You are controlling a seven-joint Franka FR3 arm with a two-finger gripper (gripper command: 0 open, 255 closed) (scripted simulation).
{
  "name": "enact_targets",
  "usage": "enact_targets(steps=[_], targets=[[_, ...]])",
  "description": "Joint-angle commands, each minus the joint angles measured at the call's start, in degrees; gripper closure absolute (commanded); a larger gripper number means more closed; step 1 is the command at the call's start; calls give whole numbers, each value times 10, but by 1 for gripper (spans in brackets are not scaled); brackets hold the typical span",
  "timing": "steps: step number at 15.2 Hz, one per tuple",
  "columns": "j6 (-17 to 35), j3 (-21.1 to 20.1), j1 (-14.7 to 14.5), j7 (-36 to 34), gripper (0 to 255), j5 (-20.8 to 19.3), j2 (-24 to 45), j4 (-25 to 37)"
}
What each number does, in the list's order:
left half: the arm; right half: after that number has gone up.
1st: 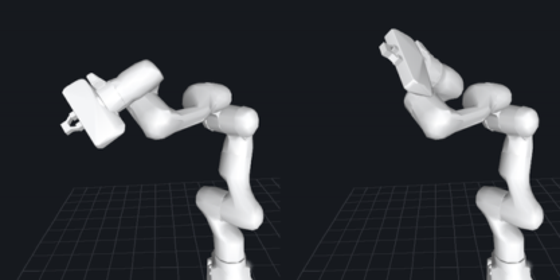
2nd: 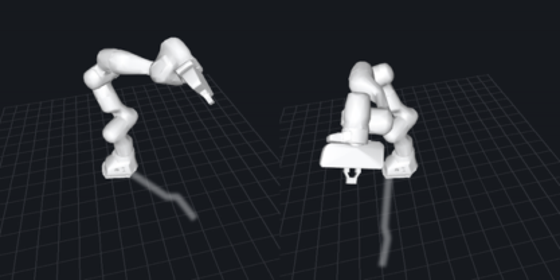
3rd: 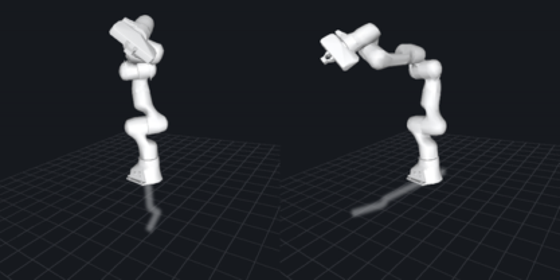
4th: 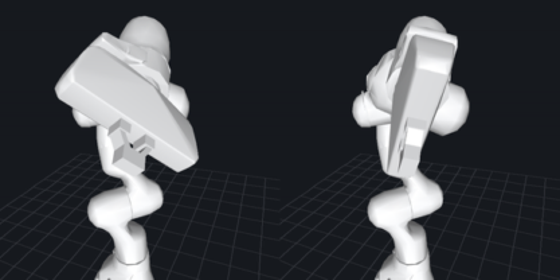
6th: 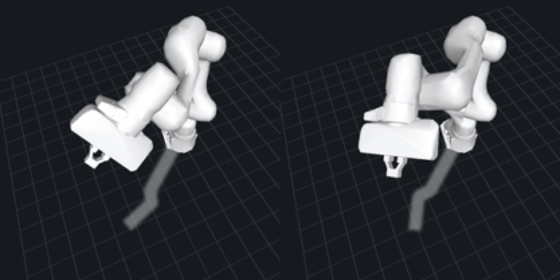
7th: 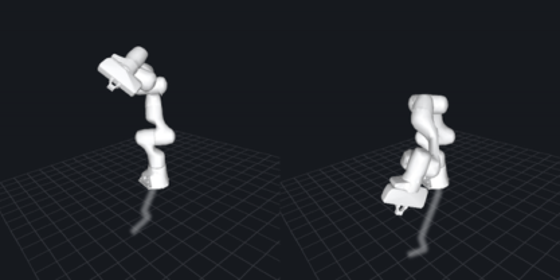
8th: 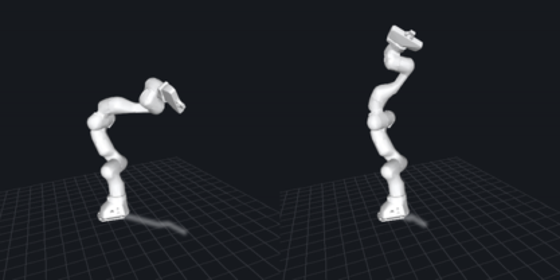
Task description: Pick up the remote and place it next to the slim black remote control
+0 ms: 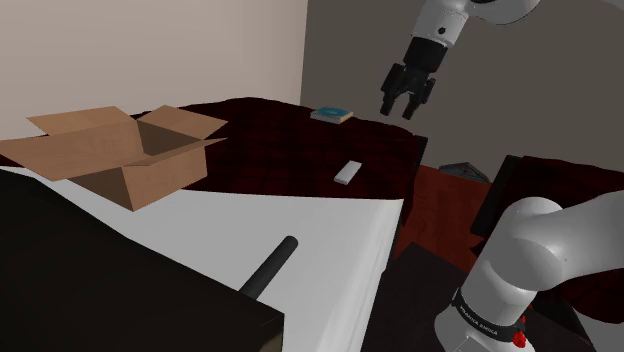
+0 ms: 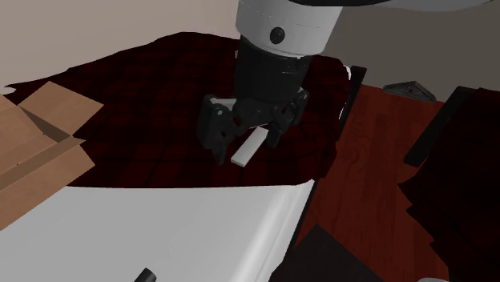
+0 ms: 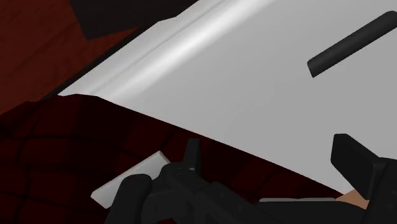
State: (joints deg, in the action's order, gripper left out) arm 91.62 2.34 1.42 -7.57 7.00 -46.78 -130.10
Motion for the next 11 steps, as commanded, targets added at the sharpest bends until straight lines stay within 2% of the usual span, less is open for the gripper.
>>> enact_targets(steps=[1,11], targets=[[0,0,0,0,0,0,0,0],[143,-9,49,-88,0,-12,169,6]])
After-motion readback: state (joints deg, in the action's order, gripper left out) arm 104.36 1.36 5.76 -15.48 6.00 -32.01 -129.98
